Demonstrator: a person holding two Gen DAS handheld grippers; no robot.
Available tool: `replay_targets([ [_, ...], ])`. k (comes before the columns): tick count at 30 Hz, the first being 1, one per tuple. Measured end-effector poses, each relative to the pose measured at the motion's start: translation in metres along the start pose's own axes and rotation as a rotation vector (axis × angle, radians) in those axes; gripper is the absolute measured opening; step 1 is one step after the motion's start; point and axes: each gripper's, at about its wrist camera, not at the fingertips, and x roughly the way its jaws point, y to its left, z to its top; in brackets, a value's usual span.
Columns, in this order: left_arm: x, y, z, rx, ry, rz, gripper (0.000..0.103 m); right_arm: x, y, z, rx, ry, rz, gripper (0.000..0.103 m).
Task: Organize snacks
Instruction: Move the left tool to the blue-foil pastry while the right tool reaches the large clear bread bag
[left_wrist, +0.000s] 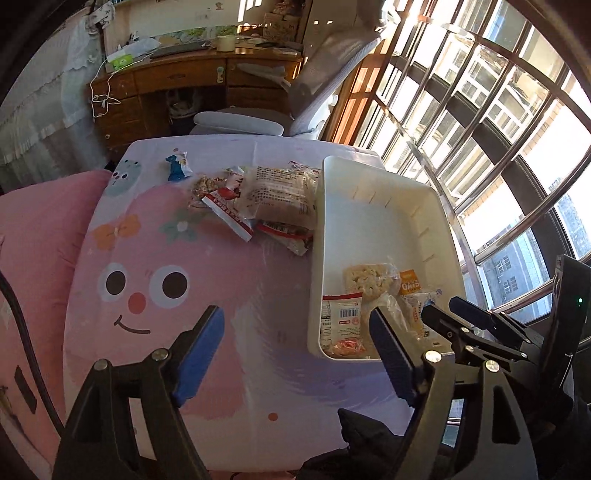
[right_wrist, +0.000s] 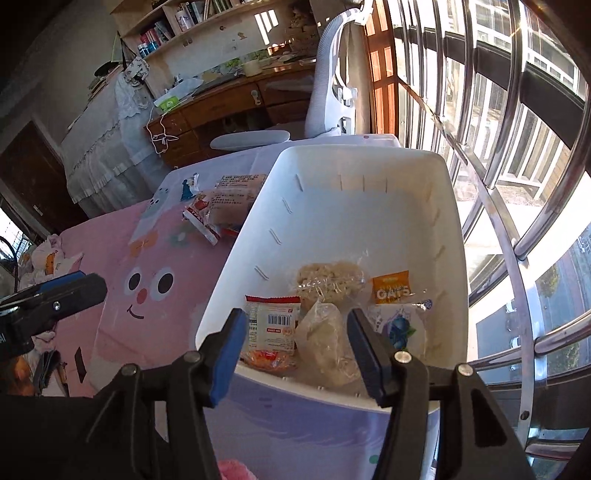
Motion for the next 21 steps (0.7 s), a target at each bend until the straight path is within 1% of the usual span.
replay_targets([
  [5,-0.01,0.04,0.0,-0.046,-0.003,0.025,0.081,0.008,0.015,0.003,0.079,0.048,0.01,0.058],
  [10,-0.022,0.083,0.005,-0.069,-0.012,0.035,0.082,0.013,0.033,0.004,0.18,0.086,0.004,0.062],
  [17,-0.037,0.142,0.015,-0.061,-0.022,0.032,0.084,0.021,0.065,0.007,0.328,0.111,-0.017,0.065],
  [21,-0.039,0.175,0.024,-0.052,-0.025,0.021,0.084,0.027,0.083,0.011,0.432,0.114,-0.008,0.068],
])
